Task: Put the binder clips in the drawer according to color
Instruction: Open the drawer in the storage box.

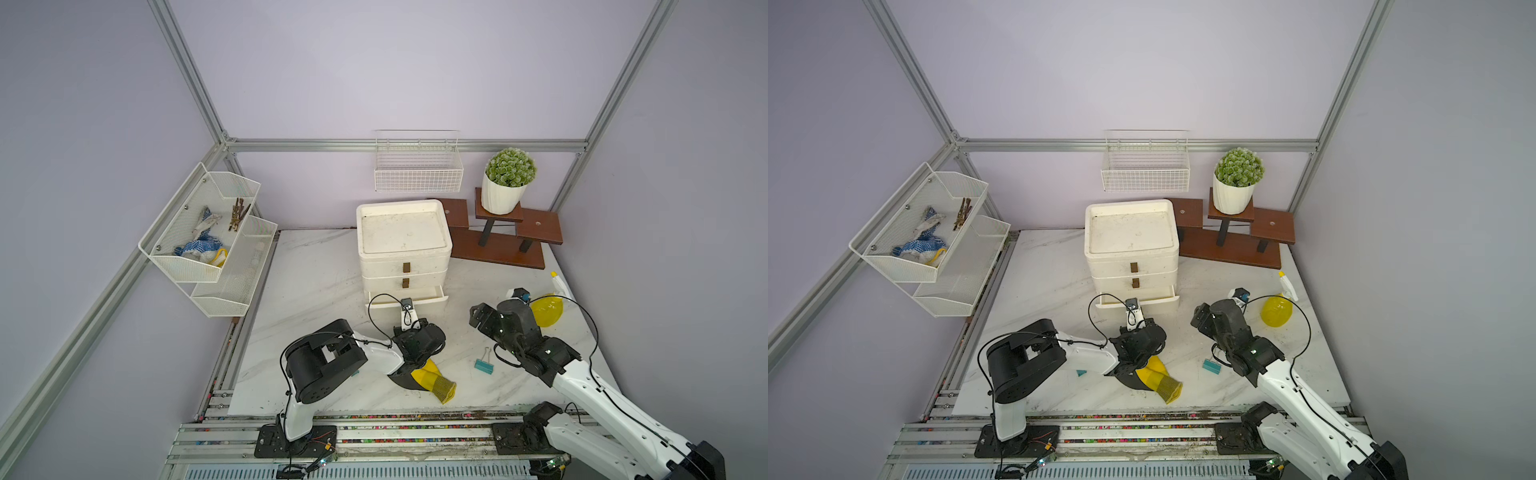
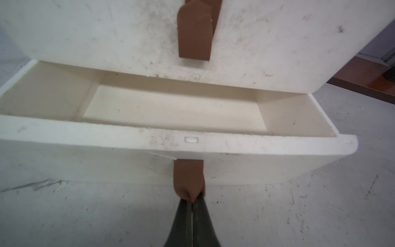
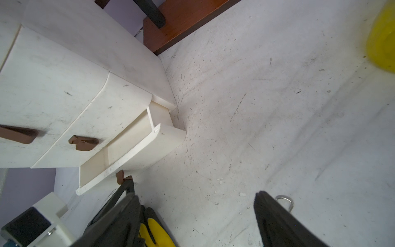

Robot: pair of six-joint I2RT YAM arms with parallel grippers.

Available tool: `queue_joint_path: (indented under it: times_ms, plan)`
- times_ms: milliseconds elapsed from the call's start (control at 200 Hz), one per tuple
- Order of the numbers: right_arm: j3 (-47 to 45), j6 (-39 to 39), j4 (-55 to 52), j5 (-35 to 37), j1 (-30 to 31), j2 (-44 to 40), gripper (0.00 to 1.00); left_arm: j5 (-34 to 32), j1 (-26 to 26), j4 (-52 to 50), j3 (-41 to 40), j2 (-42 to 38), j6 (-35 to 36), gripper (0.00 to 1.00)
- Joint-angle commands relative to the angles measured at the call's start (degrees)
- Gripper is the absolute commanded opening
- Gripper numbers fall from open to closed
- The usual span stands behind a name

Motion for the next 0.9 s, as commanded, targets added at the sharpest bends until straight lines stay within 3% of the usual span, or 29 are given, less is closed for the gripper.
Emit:
queue_joint_path:
  times_ms: [0,895]
  plan:
    - [-0.61,0.46,1.11,0.45,-0.48,0.25,0.9,-1.66,-1.65,-2.42,-0.17,-3.77,-4.83,0.0]
    - [-0.78,3.24,-3.66,3.23,-0.84,1.41,0.92,-1.84,-7.73,-13.82,-2.1,-9.14,-16.19,0.0]
